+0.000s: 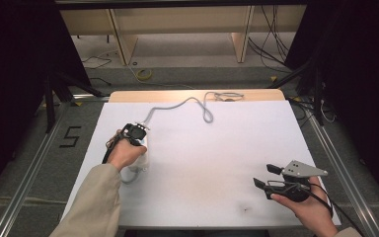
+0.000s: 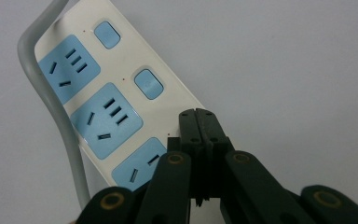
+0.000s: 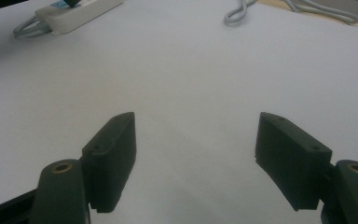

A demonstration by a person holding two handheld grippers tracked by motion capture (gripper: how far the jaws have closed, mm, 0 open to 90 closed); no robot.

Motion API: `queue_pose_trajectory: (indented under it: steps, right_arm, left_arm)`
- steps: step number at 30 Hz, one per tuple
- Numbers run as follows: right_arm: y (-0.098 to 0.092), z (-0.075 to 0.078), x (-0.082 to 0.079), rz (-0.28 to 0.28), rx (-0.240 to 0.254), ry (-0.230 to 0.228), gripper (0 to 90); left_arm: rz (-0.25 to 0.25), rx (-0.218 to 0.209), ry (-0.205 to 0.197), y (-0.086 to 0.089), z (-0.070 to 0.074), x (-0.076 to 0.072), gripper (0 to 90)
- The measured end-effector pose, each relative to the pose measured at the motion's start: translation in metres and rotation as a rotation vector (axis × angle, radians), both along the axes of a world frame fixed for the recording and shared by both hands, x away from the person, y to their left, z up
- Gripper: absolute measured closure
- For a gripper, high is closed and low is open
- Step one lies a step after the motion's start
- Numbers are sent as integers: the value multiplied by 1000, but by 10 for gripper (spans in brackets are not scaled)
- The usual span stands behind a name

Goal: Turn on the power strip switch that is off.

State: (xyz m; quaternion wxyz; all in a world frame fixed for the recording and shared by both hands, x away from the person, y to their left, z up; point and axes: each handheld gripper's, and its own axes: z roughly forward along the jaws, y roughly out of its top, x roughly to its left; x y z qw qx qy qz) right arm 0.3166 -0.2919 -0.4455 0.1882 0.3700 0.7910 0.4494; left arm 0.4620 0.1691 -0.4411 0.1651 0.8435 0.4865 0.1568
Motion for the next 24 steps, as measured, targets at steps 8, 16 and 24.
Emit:
queue_pose_trajectory:
  steps: [8, 16, 24]
  right_arm:
    - [0, 0, 0, -2, 1, 0, 297]
    - [0, 0, 0, -1, 3, 3, 297]
    - [-1, 0, 0, -2, 3, 1, 297]
  left_arm:
    - [-10, 15, -3, -2, -1, -1, 900]
    - [-8, -1, -1, 0, -1, 0, 900]
    - [-12, -4, -4, 1, -1, -1, 900]
